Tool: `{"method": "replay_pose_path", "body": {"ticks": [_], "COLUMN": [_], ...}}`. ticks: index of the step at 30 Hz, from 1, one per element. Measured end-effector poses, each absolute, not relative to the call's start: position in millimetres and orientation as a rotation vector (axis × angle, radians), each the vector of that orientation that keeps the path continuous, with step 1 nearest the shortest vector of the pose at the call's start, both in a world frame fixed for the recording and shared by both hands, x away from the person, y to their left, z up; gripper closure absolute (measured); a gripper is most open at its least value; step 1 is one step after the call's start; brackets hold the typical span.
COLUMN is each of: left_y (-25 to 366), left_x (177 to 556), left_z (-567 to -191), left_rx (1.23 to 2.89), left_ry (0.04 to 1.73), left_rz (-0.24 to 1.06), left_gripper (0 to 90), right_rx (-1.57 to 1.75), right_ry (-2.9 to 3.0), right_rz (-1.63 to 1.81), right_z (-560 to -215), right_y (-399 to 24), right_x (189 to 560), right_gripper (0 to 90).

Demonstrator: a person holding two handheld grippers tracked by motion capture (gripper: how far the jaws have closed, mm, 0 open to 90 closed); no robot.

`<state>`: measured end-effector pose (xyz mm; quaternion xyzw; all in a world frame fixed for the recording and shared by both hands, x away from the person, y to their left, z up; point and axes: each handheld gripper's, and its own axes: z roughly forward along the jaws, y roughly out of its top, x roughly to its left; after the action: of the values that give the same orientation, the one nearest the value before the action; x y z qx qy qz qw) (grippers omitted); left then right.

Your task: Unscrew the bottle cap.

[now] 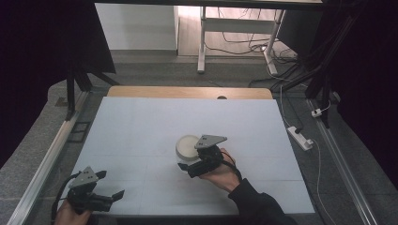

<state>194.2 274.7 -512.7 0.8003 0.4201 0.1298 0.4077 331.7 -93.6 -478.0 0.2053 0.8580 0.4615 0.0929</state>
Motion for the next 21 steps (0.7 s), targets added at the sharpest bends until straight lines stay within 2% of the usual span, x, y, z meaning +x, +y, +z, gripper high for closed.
{"method": "replay_pose_path", "body": {"ticks": [6,21], "left_y": [268.2,234.7], "left_x": [200.5,229.7], "left_z": [-505.6,-483.7], "left_rx": [1.989,2.019], "left_ry": [1.024,0.888], "left_rz": [0.271,0.277], "left_gripper": [0.0,0.0], "right_rx": [0.609,0.577], "right_ry": [2.543,2.549], "right_rz": [1.380,1.392], "right_z": [-476.4,-475.2], "right_y": [-94.6,-94.8], "right_x": [331.5,330.0], "right_gripper": [6.6,6.5]}}
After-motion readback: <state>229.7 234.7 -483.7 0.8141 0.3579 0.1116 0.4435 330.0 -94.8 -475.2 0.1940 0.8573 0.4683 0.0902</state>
